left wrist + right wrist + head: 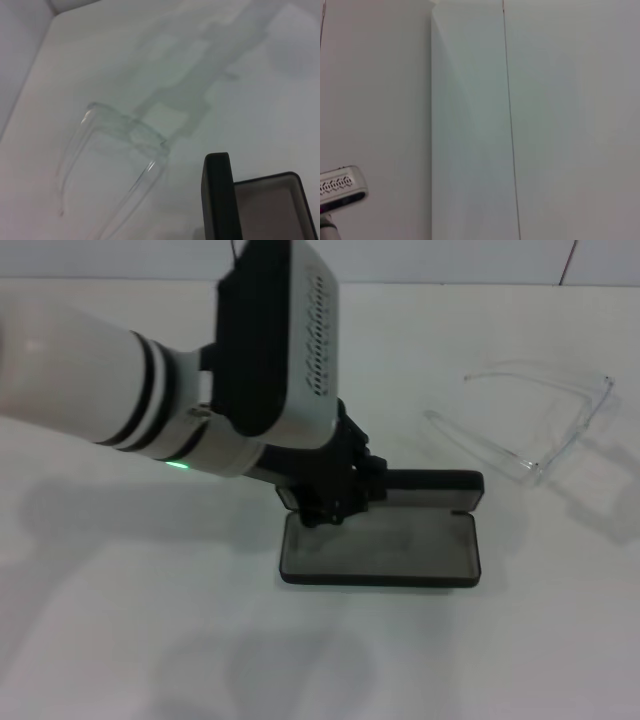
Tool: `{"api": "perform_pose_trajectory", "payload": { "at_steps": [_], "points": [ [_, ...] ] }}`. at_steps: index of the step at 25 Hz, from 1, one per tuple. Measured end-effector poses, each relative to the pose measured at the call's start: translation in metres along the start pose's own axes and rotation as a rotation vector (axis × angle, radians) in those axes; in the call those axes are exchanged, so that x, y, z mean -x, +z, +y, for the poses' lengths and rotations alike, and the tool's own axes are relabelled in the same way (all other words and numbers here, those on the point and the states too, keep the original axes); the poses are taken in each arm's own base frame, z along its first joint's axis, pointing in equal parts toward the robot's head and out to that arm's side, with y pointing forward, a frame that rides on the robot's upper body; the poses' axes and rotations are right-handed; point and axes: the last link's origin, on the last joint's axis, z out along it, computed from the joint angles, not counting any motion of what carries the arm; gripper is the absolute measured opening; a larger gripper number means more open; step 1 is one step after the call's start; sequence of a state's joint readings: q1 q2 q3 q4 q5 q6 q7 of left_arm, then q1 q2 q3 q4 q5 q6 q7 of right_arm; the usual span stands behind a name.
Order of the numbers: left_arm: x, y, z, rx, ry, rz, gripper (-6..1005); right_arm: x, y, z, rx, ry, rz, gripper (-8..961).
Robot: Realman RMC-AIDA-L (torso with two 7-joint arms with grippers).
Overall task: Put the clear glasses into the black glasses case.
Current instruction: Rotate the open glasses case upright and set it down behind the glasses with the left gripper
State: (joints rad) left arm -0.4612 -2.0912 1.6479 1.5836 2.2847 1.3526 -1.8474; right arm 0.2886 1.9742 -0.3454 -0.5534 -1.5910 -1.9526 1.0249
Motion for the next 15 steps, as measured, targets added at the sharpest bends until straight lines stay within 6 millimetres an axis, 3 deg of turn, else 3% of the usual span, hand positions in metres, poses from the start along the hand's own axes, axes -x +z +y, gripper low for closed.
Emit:
{"api": "perform_pose_trajectory", "payload": {
  "at_steps": [8,15],
  "points": [
    [0.005,0.023,-0.012,-0.037,0.031,0.021,205,-0.001,-0.008,0.001,-0.036,0.017,-0.019,722],
    [0.008,0.034,-0.01,-0.045,0.044,0.0,205,-0.002,-0.013,0.002,-0.051,0.025,-0.018,718]
  ]
}}
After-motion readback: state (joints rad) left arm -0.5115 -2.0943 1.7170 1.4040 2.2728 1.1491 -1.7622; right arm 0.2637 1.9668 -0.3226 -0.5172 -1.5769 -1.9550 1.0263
